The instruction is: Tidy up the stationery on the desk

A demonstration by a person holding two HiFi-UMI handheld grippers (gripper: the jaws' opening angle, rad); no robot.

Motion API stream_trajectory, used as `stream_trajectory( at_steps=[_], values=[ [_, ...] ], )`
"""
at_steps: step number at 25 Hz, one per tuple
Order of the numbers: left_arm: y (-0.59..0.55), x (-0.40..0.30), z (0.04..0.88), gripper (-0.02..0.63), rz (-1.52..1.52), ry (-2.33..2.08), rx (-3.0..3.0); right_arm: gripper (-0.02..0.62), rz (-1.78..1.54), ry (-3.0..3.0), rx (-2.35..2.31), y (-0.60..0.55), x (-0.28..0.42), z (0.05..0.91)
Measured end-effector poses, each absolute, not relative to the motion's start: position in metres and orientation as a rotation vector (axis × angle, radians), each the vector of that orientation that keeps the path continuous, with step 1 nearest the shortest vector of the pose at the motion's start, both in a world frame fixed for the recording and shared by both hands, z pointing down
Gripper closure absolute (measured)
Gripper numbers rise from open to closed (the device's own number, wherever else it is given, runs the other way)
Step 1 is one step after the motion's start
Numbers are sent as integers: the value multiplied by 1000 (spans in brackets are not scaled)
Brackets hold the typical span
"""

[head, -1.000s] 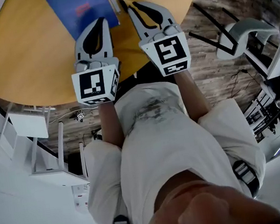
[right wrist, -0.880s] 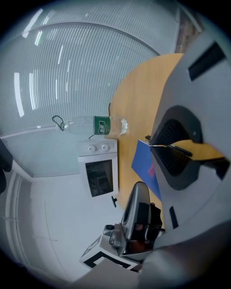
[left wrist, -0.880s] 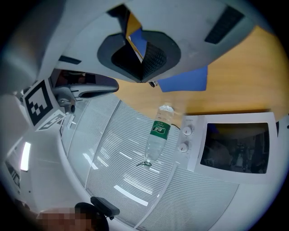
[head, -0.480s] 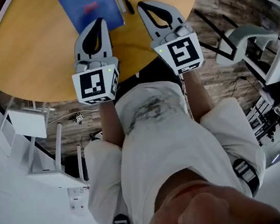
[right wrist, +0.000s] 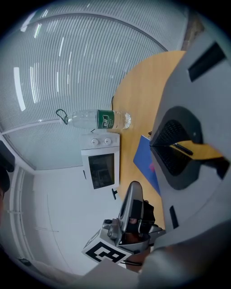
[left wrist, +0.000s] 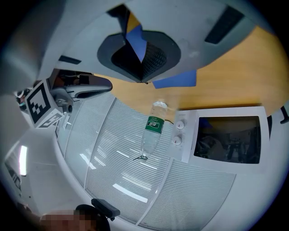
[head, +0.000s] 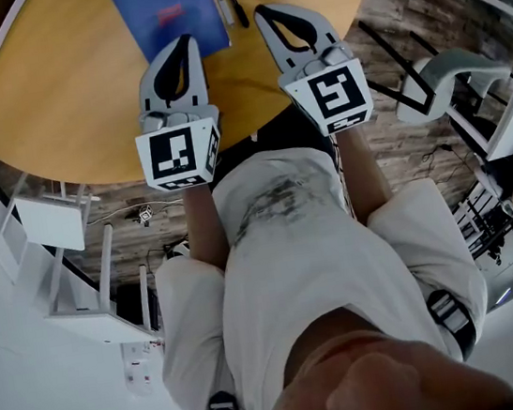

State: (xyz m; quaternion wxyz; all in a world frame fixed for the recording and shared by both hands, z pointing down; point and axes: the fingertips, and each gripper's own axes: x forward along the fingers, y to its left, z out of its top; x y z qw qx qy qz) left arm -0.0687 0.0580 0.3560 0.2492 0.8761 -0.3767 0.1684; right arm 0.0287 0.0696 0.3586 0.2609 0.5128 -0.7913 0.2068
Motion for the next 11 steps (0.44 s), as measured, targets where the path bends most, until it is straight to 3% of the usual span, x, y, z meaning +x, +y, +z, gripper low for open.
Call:
stream_trajectory(
  at_steps=[11],
  values=[
    [58, -68, 355, 598, 463, -1031, 2386, 532, 559, -2143, 1371, 70, 27, 359]
  ],
)
